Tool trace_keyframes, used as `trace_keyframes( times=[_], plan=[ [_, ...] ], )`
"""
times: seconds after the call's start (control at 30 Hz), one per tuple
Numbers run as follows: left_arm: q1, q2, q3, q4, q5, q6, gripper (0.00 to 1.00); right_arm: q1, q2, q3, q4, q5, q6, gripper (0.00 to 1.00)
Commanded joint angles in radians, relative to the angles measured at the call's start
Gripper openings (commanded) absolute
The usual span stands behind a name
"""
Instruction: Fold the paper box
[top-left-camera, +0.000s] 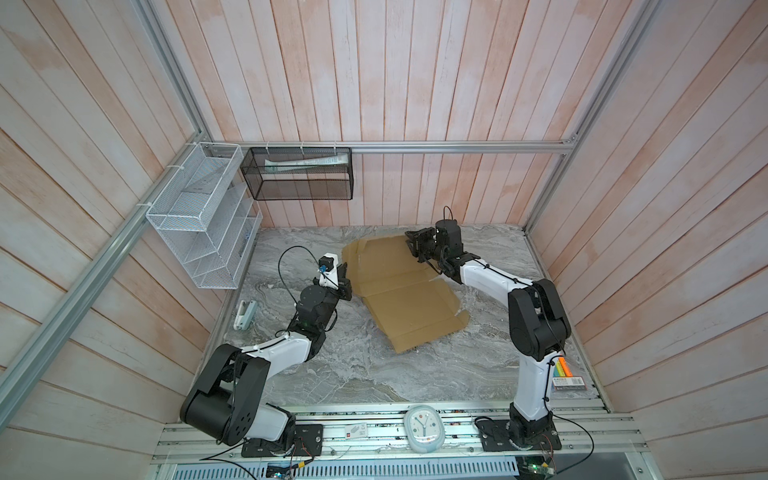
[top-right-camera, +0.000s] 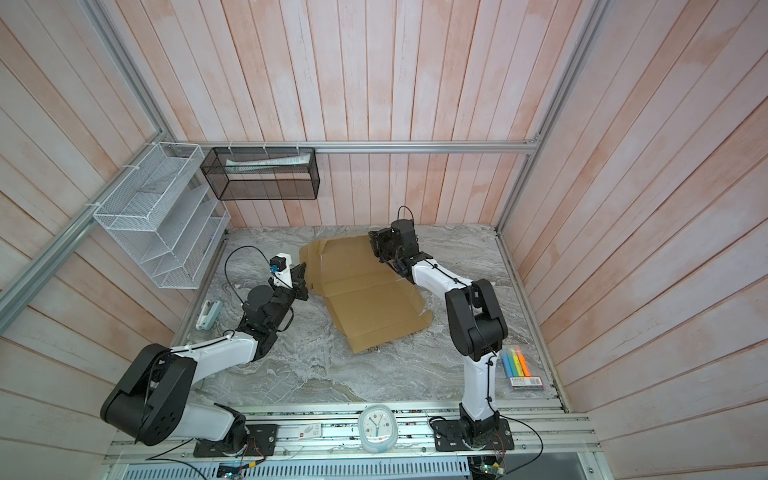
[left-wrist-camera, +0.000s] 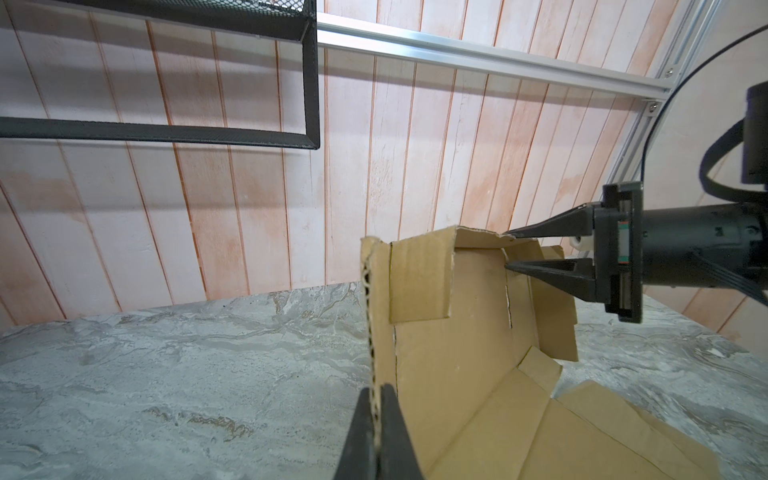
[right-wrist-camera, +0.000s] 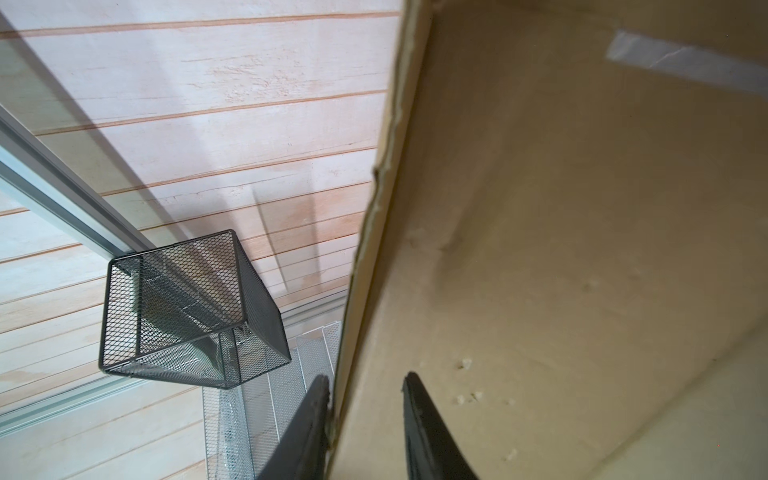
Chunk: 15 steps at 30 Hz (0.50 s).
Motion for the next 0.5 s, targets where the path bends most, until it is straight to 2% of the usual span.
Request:
trace_keyframes(
  times=[0.0, 0.47],
  plan=[
    [-0.007, -0.036, -0.011, 0.068, 0.044, 0.022, 0.00, 0.008, 0.013, 0.036, -0.027, -0.015, -0.005, 0.32],
    [-0.010, -0.064, -0.049, 0.054, 0.113, 0.053, 0.00, 0.006, 0.090, 0.144, -0.036, -0.054, -0.018, 0.31]
  ],
)
